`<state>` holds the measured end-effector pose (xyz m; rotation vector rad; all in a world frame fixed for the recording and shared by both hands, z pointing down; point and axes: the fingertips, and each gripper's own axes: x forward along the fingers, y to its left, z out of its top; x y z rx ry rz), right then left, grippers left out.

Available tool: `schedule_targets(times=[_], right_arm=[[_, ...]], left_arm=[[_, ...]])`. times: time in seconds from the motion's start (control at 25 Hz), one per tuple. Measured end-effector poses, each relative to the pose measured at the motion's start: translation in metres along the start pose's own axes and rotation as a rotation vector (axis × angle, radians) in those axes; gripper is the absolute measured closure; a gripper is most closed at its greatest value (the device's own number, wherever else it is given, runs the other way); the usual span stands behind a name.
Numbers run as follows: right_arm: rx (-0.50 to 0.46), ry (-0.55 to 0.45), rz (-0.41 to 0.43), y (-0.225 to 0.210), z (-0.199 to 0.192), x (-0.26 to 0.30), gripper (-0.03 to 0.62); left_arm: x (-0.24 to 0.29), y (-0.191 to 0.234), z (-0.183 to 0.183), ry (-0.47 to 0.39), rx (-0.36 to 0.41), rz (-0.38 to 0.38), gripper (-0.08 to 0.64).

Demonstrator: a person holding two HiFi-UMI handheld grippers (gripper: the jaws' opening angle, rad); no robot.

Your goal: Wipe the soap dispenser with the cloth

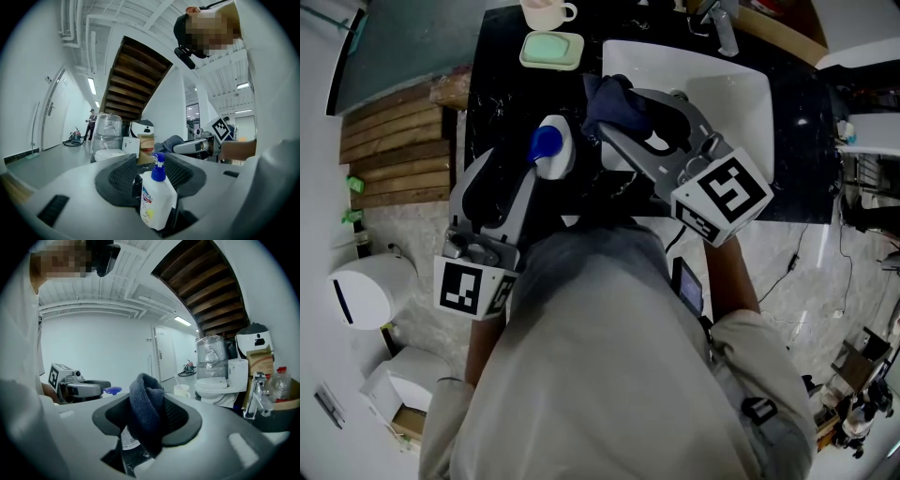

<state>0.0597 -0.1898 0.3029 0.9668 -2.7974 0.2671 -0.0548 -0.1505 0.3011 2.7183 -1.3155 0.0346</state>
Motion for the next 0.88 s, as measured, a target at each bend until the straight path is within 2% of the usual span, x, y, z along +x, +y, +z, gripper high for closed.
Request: schedule_targets(times=[0.32, 0.88], right_arm=[[0.015, -0.016, -0.010, -0.0057, 0.0043, -0.0061, 0.420], [0.039, -0.014, 0.005, -0.0077, 0.0004, -0.0032, 0.419]], left_arm=[[-0.0013, 0.0051, 0.0068, -0.043, -0.015, 0.036, 0.512], [-0.0023, 0.0053, 0.0088, -0.054, -0.039, 0.031, 0.525]])
